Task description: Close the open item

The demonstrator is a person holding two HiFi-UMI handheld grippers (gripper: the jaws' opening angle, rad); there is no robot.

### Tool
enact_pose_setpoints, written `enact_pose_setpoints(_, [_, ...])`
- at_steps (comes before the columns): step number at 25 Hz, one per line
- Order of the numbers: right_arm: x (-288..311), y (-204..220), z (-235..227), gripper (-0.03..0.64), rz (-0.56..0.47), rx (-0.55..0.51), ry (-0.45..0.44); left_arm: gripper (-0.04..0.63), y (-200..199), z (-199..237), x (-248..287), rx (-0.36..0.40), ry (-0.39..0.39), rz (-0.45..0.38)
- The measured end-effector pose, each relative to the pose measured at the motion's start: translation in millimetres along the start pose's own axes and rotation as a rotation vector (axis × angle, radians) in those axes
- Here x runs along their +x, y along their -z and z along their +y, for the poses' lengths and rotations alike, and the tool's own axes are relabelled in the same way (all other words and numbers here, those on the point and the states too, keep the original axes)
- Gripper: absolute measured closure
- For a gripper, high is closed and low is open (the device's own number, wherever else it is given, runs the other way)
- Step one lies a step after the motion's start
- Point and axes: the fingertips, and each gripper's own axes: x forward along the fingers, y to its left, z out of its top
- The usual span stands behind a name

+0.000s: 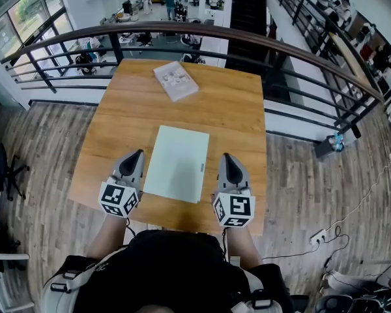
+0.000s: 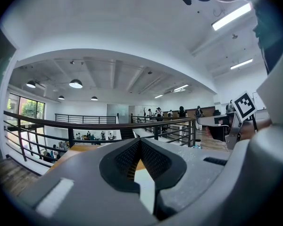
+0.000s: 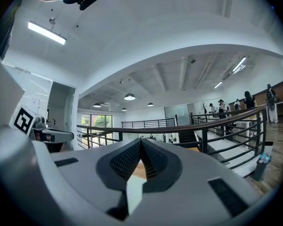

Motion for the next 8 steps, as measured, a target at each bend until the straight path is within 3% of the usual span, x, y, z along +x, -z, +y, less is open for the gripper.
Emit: enact_pose_setpoints(8, [-0.4,-3.0,-12.8,0.614,-0.002,-0.011,0.017,0.594,-6.9,0.0,3.2,-0.02,-0.013,-0.019])
